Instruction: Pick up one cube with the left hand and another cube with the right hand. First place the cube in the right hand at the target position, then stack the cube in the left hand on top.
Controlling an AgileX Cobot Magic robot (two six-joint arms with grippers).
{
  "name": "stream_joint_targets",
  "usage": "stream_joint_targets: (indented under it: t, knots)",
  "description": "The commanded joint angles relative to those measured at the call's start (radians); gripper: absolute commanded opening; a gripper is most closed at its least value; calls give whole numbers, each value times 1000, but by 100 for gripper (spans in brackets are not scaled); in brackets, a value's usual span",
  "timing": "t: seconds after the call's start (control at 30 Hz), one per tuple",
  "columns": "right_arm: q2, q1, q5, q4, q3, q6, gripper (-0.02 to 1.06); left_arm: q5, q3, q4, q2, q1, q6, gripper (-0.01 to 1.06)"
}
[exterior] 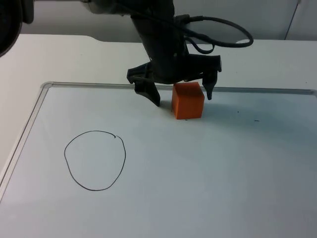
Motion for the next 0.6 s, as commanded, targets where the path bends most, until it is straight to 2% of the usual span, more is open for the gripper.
stream_joint_targets:
  t: [0.0,0.33,0.43,0.47,0.57]
  knots:
    - [2,-4,-11,4,5,-9,0,-13,-11,4,6,-7,-1,104]
    - [2,-4,-40,4,5,-9,0,27,-11,16,6,-8,25,94]
    - [2,-4,-51,4,5,-9,0,29,-11,20,6,-8,25,70]
    - [2,-4,-51,4,5,-9,0,29,-11,20,6,-8,25,70]
    - [2,-4,-51,4,5,-9,0,26,-11,20,6,-8,25,39]
